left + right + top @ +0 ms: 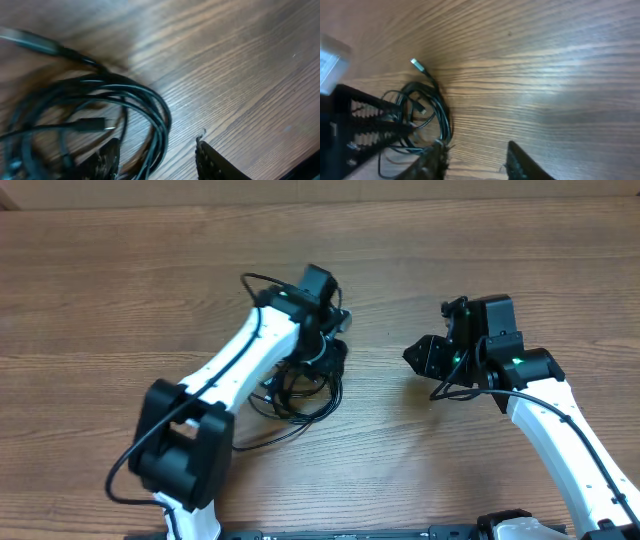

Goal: Untangle cables

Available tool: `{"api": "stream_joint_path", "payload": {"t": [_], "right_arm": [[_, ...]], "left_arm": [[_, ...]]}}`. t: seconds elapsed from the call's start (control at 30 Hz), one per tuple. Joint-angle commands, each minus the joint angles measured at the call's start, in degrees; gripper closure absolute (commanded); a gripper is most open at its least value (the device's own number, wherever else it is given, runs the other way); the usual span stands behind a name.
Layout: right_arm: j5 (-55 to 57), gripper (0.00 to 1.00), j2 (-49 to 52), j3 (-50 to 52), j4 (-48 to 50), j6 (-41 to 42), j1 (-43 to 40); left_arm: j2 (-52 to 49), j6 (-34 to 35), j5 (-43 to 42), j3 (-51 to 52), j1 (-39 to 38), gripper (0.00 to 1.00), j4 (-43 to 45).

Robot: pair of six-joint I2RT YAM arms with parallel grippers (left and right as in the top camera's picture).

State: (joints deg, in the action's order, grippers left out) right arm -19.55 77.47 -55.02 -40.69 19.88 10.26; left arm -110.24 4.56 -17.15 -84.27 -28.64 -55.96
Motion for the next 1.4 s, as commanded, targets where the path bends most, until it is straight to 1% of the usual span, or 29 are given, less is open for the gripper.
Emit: {"api": "stream_joint_path", "payload": {"t": [0.0, 0.17, 0.27, 0.4, 0.5, 0.6, 0.63, 0.77, 0.83, 0.87, 1.13, 1.17, 1.2, 1.23, 1.37], "right_arm": [[3.0, 0.57, 0.0, -1.3, -1.1, 0.3, 0.3], [3.0, 0.56, 0.0, -1.3, -1.4, 0.3, 0.3], [3.0, 0.55, 0.0, -1.3, -1.4, 0.3, 0.3], [3.2, 0.52, 0.0, -1.3, -1.4, 0.3, 0.3], [4.9, 0.51, 0.0, -1.3, -1.5, 0.2, 0.2], [5.2, 0.51, 0.0, -1.3, -1.5, 0.3, 0.2], [5.2, 0.52, 0.0, -1.3, -1.5, 0.3, 0.2], [5.2, 0.51, 0.0, -1.3, -1.4, 0.3, 0.2], [5.2, 0.51, 0.0, -1.3, -1.5, 0.3, 0.2], [5.2, 0.52, 0.0, -1.3, -1.5, 0.3, 0.2], [5.2, 0.52, 0.0, -1.3, -1.4, 0.3, 0.2], [5.2, 0.52, 0.0, -1.3, -1.4, 0.3, 0.2], [5.2, 0.52, 0.0, -1.3, -1.4, 0.3, 0.2], [5.2, 0.52, 0.0, -1.3, -1.4, 0.3, 0.2], [5.2, 0.52, 0.0, -1.3, -1.4, 0.2, 0.2]], "left_arm": [[-3.1, 2.2, 0.6, -1.0, -1.6, 0.50, -0.3], [-6.9, 1.8, 3.9, -1.0, -2.4, 0.50, -0.8], [-8.0, 1.2, 5.6, -1.0, -3.0, 0.50, 0.4], [-8.5, 0.6, 7.2, -1.0, -4.9, 0.50, 0.9], [-8.5, 0.8, 10.4, -0.8, -6.3, 0.53, 0.7], [-8.5, 1.7, 10.4, -0.2, -7.0, 0.55, 0.8], [-8.5, 1.8, 10.7, 0.5, -7.1, 0.58, 0.9], [-8.5, 3.6, 13.1, 1.8, -7.1, 0.62, 1.2], [-8.5, 4.7, 13.1, 1.9, -7.2, 0.70, 1.2], [-8.5, 5.3, 13.1, 1.8, -7.3, 0.72, 1.2], [-8.5, 6.3, 13.1, 5.2, -8.7, 0.73, 2.1], [-8.5, 6.7, 13.1, 5.8, -8.9, 0.74, 2.4], [-8.5, 7.2, 13.0, 6.2, -9.0, 0.80, 2.4], [-8.5, 7.5, 12.9, 6.4, -9.0, 0.94, 2.1], [-8.2, 7.5, 12.7, 4.7, -9.0, 0.96, -0.5]]}}
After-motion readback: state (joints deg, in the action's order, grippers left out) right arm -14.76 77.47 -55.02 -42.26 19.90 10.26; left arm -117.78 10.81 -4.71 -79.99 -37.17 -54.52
